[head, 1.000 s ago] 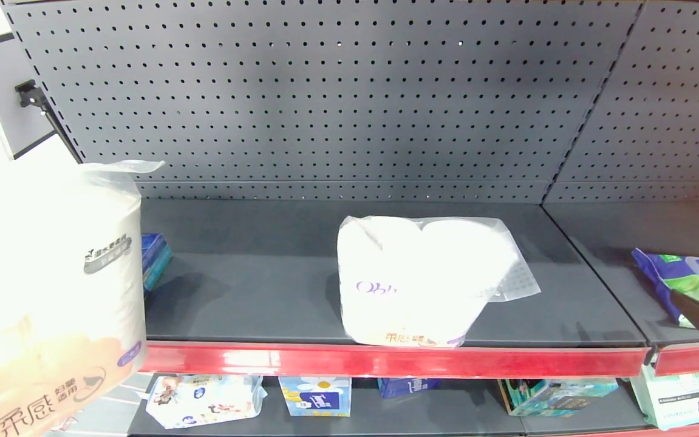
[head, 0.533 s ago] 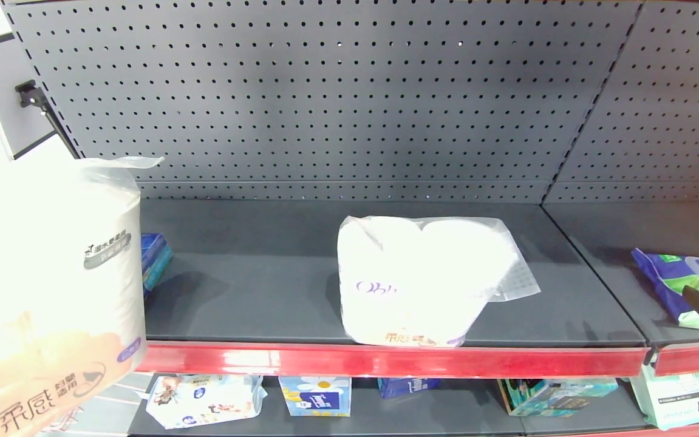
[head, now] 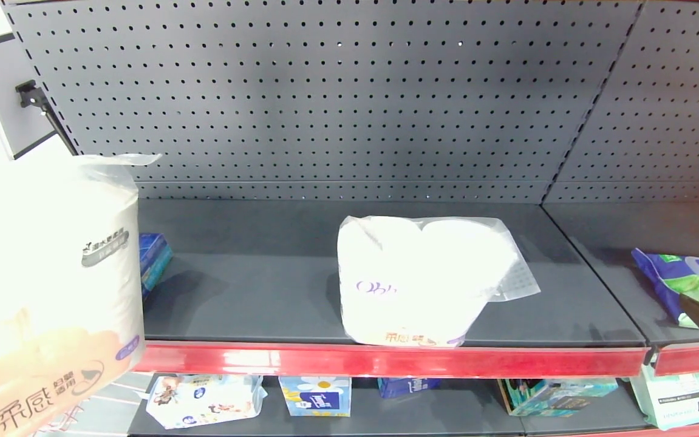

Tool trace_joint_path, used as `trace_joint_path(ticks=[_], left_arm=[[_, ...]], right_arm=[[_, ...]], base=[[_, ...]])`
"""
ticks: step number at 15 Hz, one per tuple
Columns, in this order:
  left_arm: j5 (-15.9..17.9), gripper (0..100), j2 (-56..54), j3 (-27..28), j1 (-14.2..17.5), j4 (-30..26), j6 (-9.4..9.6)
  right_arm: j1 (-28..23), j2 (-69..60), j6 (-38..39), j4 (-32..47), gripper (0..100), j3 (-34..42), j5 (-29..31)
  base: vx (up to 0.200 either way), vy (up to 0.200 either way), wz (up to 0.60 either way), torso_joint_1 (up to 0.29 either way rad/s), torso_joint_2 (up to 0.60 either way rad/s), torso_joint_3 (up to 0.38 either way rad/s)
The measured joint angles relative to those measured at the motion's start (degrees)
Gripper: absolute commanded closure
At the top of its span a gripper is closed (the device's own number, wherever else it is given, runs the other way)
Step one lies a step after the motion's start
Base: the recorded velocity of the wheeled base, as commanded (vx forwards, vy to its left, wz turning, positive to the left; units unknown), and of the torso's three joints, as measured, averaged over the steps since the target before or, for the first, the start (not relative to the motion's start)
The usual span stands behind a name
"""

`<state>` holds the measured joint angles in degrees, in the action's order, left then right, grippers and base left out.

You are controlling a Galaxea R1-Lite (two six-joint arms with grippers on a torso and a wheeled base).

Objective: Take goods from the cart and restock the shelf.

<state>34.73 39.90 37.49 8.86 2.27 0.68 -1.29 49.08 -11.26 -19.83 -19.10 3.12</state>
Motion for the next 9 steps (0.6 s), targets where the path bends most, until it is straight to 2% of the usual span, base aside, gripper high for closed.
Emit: trace_joint_path(ticks=[2,9], left_arm=[[0.0,100,0.0,0.0,0.0,0.0,-0.04],[0.0,100,0.1,-0.3,0.0,0.0,-0.06]], right_arm=[[0.1,0.0,0.0,0.1,0,0.2,-0.1],[0.3,-0.3,-0.1,0.1,0,1.1,-0.2]], base=[[0.0,0.0,0.0,0.0,0.0,0.0],[0.0,0.0,-0.6,0.0,0.0,0.005]])
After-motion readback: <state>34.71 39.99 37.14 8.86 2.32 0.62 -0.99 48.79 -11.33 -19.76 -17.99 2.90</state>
